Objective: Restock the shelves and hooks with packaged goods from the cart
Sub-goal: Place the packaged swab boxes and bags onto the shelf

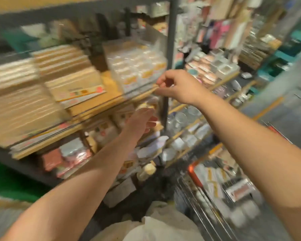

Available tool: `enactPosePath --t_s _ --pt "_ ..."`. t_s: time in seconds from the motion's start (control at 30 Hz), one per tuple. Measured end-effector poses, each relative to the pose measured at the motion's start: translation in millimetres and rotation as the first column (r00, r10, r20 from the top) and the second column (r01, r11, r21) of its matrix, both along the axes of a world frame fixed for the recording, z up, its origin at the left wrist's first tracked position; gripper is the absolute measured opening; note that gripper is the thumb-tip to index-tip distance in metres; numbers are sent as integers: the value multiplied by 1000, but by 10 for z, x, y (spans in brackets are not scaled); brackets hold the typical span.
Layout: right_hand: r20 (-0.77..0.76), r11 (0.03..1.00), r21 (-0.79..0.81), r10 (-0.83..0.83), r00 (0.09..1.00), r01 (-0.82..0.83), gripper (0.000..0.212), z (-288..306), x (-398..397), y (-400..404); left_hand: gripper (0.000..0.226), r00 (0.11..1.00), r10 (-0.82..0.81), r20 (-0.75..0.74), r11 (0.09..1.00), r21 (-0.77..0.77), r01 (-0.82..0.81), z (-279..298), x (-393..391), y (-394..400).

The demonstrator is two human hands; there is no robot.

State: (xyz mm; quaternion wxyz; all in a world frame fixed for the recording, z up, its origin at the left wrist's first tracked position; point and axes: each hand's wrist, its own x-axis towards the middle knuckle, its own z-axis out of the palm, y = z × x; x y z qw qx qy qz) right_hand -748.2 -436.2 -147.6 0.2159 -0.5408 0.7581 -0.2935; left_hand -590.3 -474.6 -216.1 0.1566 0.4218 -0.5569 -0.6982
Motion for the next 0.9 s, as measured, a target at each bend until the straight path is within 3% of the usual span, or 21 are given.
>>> enactPosePath --t_s 0.1,0.23,0.4,0.53,0.7,0.83,0.9 --pt "129 975 63 -219 967 212 19 -320 -447 866 17 980 -197 22 979 49 195 -214 -536 382" --pt "215 847 203 -528 822 491 16 -855 -958 2062 13 882 -470 37 881 84 466 -459 -1065 1018" --pt "259 698 399 -708 658 595 19 -1693 -1292 3177 10 727 -661 186 750 144 645 -974 -1708 1704" --pt "354 645 572 -751 557 507 12 -2315 -1366 3623 32 589 -748 305 659 240 713 -1429 -2051 2074" --pt "413 627 649 -766 493 430 21 -3045 -1269 3784 31 535 -715 451 687 308 658 -1923 -2223 2180" --pt "441 632 736 -719 537 243 59 -3642 -865 3693 37 458 -689 562 697 339 632 -2250 -2163 2150" --pt "427 648 741 -657 621 175 75 -3889 -690 3577 34 401 -688 605 682 350 642 -2345 -2113 2113"
